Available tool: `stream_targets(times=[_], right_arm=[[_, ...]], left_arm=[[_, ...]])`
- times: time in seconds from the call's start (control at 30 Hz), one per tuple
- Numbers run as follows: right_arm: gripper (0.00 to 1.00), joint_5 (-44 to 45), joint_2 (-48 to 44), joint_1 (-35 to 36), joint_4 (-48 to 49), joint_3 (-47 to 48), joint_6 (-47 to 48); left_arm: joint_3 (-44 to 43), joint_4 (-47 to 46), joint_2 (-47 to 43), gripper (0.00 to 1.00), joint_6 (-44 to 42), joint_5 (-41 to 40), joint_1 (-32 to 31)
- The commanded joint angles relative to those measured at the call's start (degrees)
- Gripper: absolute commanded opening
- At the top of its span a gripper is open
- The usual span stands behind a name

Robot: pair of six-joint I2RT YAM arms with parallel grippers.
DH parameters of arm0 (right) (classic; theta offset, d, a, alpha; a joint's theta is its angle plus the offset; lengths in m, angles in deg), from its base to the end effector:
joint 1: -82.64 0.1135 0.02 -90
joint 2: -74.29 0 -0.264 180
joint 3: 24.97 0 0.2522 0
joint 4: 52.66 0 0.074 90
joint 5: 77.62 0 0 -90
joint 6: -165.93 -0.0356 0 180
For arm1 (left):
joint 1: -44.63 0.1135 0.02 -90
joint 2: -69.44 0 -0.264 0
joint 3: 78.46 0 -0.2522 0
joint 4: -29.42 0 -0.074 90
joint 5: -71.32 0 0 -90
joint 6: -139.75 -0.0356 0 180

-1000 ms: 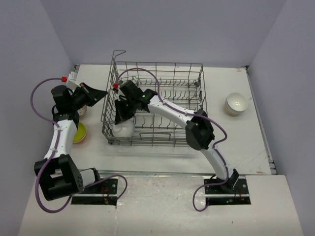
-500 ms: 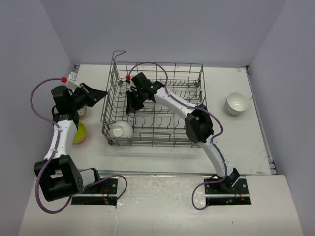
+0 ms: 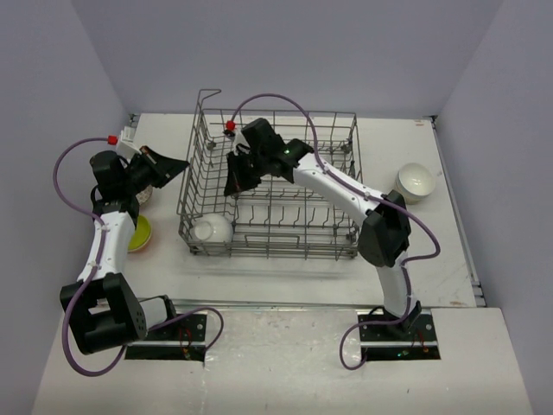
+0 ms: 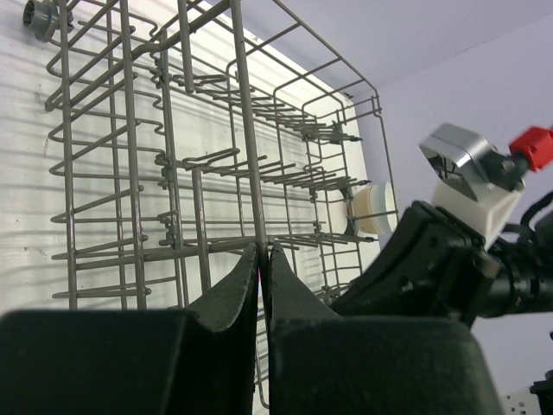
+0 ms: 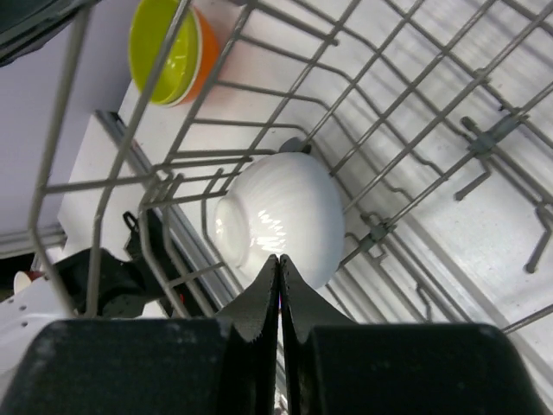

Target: Unload the bowls from the dish rack

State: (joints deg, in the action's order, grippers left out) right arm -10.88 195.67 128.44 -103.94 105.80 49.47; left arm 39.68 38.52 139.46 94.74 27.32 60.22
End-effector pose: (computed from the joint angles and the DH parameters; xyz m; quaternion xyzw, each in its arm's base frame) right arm 0.3286 0.3580 0.3088 -0.2312 0.8679 0.3841 0.2139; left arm 0.2705 0.0489 0.2965 -0.1738 0.7569 -0.4428 0.4482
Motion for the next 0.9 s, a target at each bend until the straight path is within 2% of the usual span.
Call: stream_targets(times=[0.0, 0.17, 0.4, 0.87], right_arm=[[0.0, -1.2, -3.3, 2.1, 1.7, -5.6, 1.6], [0.0, -2.5, -3.0, 5.6, 3.4, -9.2, 1.2], [0.0, -0.4, 0.1, 8.3, 2.3, -5.3, 1.0], [0.0, -2.5, 5.9, 10.1, 2.4, -1.3, -1.7]], left_arm=[[0.7, 1.5, -0.4, 0.0, -1.8, 0.6, 0.0], [0.1, 1.2, 0.1, 0.0, -1.4, 0.7, 0.0], [0.2, 1.2, 0.0, 0.0, -1.7, 1.1, 0.0], [0.0, 0.9, 0.3, 0.0, -1.4, 1.6, 0.0]])
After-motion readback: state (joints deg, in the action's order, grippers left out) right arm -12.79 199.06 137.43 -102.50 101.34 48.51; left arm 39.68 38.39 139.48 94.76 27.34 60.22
